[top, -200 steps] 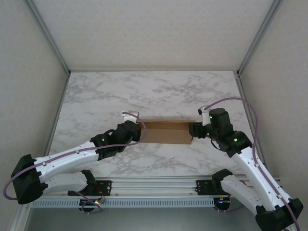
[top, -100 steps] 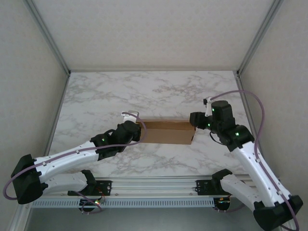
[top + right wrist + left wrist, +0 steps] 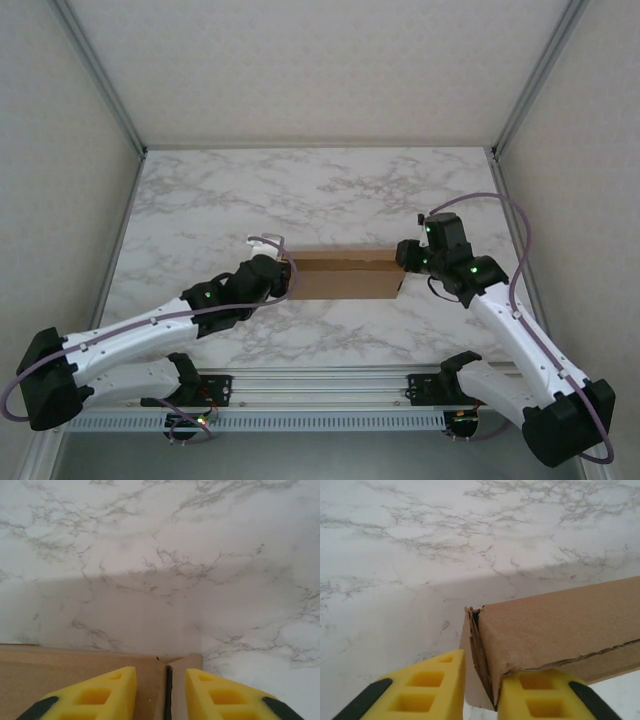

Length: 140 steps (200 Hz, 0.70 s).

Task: Fold the paper box

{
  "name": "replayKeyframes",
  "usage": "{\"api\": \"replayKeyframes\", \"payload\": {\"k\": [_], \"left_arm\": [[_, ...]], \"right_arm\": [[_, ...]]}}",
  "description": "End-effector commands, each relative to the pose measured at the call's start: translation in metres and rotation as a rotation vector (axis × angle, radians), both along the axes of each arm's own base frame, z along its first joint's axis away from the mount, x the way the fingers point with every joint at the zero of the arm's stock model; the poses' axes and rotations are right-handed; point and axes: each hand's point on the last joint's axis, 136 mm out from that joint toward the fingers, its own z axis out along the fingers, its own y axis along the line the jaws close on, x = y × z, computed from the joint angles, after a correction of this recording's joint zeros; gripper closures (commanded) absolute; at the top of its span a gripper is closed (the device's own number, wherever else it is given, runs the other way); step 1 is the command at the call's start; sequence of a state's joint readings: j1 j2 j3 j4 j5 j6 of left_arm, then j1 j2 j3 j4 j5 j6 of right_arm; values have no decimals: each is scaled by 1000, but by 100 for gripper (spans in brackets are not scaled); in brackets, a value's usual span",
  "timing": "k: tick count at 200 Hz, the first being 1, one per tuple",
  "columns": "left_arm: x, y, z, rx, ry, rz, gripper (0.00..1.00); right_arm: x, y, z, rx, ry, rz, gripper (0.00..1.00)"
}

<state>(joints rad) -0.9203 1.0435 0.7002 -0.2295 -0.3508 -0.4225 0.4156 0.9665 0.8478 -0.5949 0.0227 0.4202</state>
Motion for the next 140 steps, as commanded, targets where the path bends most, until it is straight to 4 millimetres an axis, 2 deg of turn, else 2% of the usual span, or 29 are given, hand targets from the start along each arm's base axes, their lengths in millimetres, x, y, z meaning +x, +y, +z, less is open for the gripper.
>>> {"api": "replayKeyframes", "payload": {"k": [1,33,51,72,82,103,119,140], "left_arm": [[-13,2,-3,-12,45,-41,68],[-20,-5,31,-91,18,-107,64],[-28,-9,55,-141,-3,-165,76],[-36,-16,79,-222,-14,-239,78],[-33,-15,88,-255,-19,-231,77],[-16,-7,91,-304,-7,-163,72],[4,-2,82,-330,32,-110,66],[20,-6,67,-360,85,-100,66]], "right_arm": [[-11,-7,-21,-20,56,-15,71],[-12,-10,-25,-32,55,-20,71],[-11,-9,-23,-28,46,-22,70],[-10,-9,-22,-20,42,-25,70],[-10,-8,-22,-16,43,-22,69],[-10,-8,-21,-14,41,-21,69],[-10,-7,-21,-10,39,-21,69],[-11,-8,-22,-16,41,-18,69]]}}
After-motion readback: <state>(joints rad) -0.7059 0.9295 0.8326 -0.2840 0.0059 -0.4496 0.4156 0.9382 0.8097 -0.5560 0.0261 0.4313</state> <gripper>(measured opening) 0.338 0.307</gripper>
